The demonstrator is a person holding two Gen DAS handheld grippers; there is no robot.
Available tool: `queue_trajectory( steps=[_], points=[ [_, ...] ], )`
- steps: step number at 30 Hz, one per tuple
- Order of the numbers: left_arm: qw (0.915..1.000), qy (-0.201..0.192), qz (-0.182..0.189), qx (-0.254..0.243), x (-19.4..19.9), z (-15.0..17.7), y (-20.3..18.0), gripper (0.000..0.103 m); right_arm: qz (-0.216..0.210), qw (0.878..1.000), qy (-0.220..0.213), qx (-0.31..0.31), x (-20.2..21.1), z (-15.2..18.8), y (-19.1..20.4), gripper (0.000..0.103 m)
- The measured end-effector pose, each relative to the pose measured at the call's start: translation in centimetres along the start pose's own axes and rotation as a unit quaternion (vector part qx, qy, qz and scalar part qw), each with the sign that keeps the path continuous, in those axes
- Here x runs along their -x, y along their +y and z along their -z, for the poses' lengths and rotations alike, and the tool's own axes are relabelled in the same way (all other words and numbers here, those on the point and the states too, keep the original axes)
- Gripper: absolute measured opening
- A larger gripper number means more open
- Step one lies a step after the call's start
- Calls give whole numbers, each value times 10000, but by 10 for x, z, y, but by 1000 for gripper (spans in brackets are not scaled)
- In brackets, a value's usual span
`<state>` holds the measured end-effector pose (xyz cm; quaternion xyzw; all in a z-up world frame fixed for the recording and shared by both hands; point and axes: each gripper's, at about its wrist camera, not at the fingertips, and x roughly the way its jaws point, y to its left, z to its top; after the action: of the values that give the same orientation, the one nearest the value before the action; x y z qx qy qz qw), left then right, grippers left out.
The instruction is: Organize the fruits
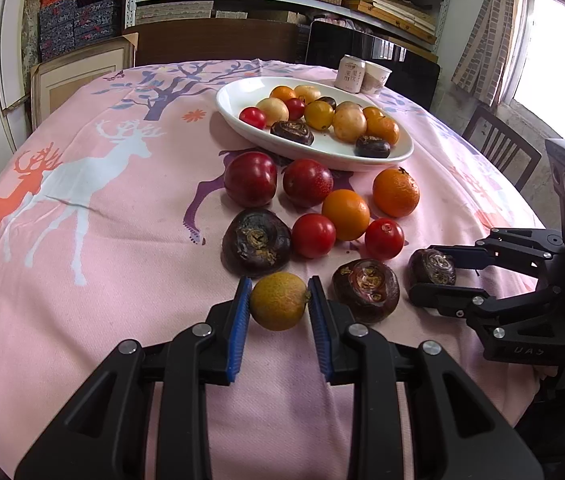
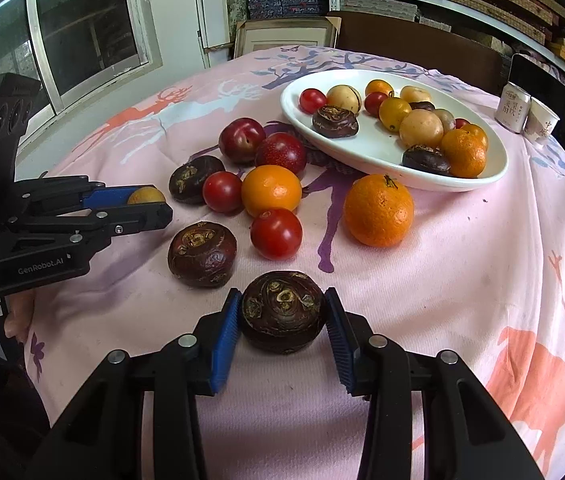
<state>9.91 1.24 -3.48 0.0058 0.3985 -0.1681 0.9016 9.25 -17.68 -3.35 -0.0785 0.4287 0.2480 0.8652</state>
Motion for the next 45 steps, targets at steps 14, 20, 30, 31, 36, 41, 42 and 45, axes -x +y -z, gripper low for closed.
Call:
queue_trajectory(
  steps=[14,20,30,31,36,41,42,45],
  points=[
    [10000,-2,-10,-4,0,0,-1,28,-132,9996,-79,-242,4,4,-10,42],
    [10000,-4,-38,-1,0,-1,3,28,-174,9993,-107,-308,5,5,-12,42],
    [9999,-66,-77,-57,3,-1,5,28,-234,9989,-131,-388,6,7,-15,42],
    [9999,-64,-76,-55,3,-1,5,28,-241,9988,-133,-395,6,8,-15,42],
    [9999,-68,-91,-52,4,0,4,28,-284,9985,-152,-440,7,9,-17,42],
    [9999,-50,-113,-32,1,-1,4,28,-331,9978,-190,-540,9,10,-21,42],
    [9999,-47,-117,-30,1,-1,4,28,-343,9976,-195,-563,10,11,-22,42],
    [9999,-38,-129,-23,0,-1,4,28,-368,9970,-215,-642,11,12,-26,42]
  ],
)
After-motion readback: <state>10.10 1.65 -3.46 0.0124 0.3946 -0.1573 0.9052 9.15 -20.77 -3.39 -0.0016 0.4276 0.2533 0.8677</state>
